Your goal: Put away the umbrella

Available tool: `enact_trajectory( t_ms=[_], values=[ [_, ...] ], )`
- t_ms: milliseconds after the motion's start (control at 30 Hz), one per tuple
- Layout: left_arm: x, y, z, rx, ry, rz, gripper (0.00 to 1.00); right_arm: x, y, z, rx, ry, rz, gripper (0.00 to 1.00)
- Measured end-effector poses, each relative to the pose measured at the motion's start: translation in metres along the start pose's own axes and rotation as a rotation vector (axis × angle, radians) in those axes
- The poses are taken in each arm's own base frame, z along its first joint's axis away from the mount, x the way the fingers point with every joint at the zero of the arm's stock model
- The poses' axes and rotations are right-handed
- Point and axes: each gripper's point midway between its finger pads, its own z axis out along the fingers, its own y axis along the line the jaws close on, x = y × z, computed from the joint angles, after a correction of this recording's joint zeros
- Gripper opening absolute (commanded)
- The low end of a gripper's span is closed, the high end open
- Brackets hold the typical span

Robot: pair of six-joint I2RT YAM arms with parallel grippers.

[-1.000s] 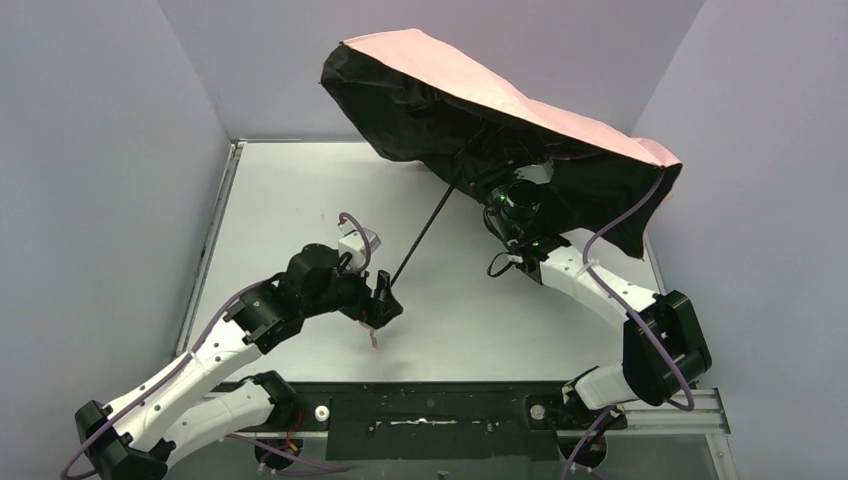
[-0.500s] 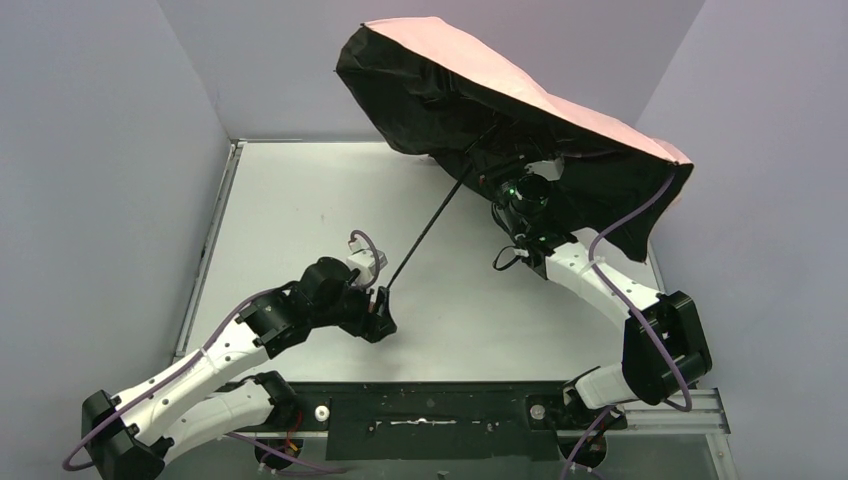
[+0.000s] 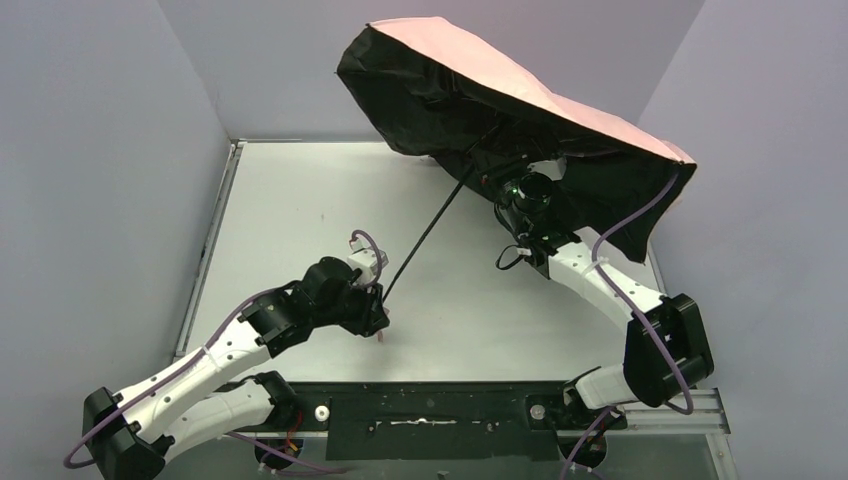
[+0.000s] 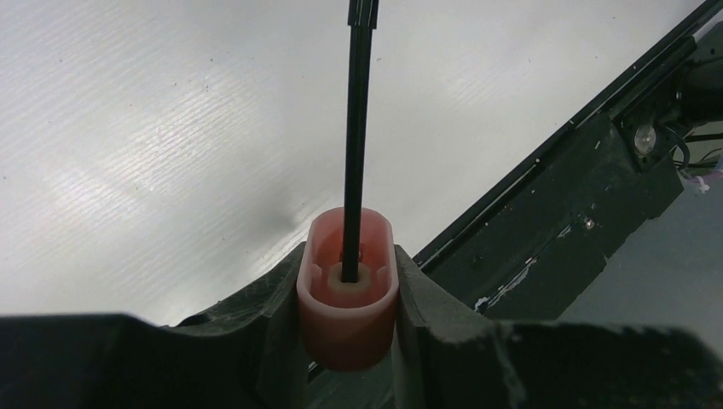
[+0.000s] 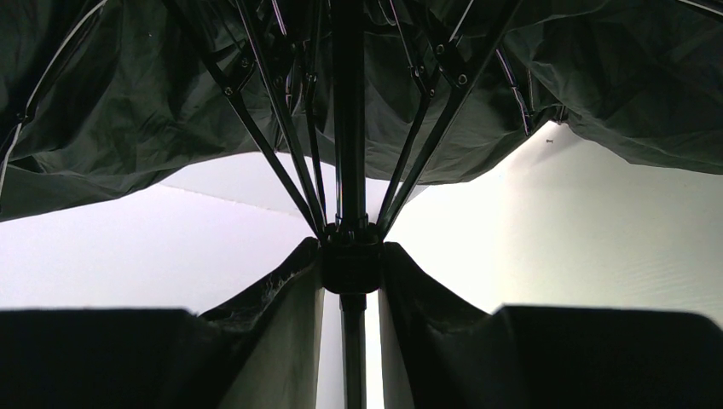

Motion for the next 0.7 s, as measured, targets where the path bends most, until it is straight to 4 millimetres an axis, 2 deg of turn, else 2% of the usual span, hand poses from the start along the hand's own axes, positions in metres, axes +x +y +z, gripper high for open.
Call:
enact_trajectory(
  t_ms=[200, 367, 467, 500, 533, 633, 700],
  values=[
    [-0.013, -0.003, -0.003, 0.002, -0.028, 0.049, 0.00, -0.012, -0.005, -0.004, 0.022, 0.006, 0.011, 0.00],
    [-0.042, -0.012, -0.014, 0.012, -0.110, 0.106, 0.00, -0.028, -0.018, -0.003, 0.058, 0.027, 0.022, 0.00],
    [-0.055, -0.015, -0.020, 0.010, -0.138, 0.132, 0.00, -0.026, -0.021, -0.003, 0.082, 0.015, 0.027, 0.00],
    [-0.062, -0.017, -0.020, 0.009, -0.160, 0.140, 0.00, -0.013, -0.019, -0.007, 0.078, 0.046, 0.035, 0.00],
    [-0.074, -0.019, -0.019, 0.008, -0.193, 0.147, 0.00, 0.010, -0.017, -0.015, 0.073, 0.098, 0.042, 0.00],
    [-0.106, -0.022, -0.015, -0.018, -0.269, 0.161, 0.00, 0.094, -0.012, -0.051, 0.050, 0.294, 0.071, 0.00],
    [-0.110, -0.019, -0.012, -0.042, -0.272, 0.163, 0.00, 0.134, -0.016, -0.076, 0.051, 0.390, 0.098, 0.00]
  ],
)
